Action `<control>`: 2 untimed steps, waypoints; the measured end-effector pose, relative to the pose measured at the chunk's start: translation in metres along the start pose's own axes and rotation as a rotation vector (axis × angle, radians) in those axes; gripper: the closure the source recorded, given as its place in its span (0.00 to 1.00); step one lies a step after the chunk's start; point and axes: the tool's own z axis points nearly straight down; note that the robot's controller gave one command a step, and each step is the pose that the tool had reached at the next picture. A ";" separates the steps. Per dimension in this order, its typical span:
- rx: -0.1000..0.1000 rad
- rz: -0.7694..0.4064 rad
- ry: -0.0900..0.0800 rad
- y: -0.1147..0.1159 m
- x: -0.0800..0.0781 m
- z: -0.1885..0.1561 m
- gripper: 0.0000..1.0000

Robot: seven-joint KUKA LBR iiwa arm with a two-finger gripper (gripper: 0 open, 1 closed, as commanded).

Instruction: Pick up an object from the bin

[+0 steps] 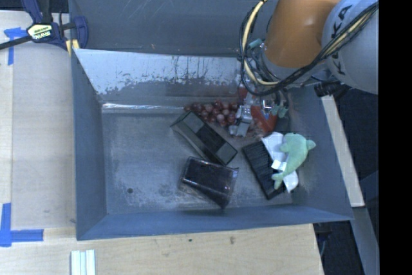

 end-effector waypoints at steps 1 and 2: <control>0.003 -0.197 -0.008 0.022 0.028 0.038 0.00; 0.002 -0.360 -0.004 0.052 0.035 0.057 0.00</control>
Offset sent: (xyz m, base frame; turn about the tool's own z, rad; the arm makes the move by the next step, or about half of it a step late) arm -0.0244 0.0871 -0.0684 -0.2762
